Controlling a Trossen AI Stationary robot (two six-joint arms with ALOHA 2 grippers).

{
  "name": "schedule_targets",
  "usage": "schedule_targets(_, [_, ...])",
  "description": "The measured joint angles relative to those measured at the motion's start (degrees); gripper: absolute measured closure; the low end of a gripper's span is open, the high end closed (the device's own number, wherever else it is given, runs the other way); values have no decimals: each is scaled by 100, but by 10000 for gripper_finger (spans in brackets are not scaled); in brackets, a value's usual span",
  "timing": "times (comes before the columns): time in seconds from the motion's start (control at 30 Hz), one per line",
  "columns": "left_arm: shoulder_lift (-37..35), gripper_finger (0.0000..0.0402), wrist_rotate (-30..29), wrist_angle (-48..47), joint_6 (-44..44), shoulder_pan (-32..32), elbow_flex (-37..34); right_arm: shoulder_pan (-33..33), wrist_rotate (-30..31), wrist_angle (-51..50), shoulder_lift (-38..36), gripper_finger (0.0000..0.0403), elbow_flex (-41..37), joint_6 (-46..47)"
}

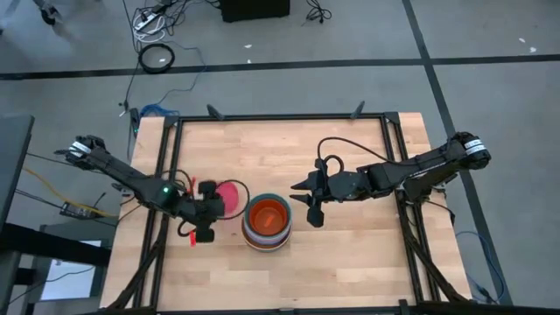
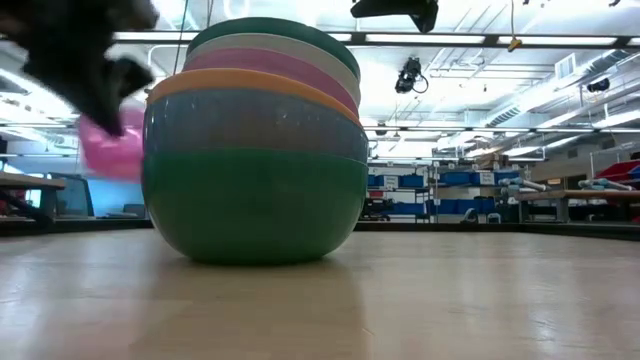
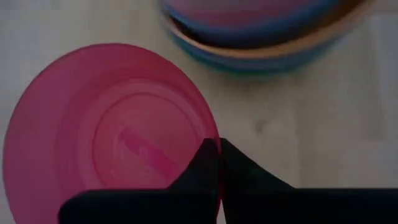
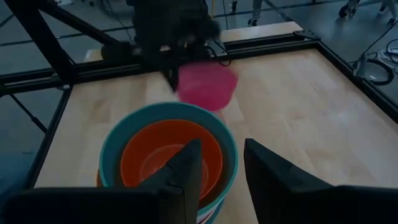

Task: Nest bowls inside each other
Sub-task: Stack the red bowl on top of the orange bowl

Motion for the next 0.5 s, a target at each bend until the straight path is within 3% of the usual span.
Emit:
schedule_targets(0.1, [0,400,-562,-504,300,4,660,0,0,-6,0,294,0,-2])
schedule_targets(0.27, [12,400,-868,30,1248,7,1524,-2,40,-11,0,294,0,-2])
schedule_targets(0.37, [27,400,-750,777,1838,14,1706,-2,44,-15,0,294,0,-2])
schedule_targets(0.5, [139,400,-129,1621,2253,114,1617,-2,57,-38,0,294,0,-2])
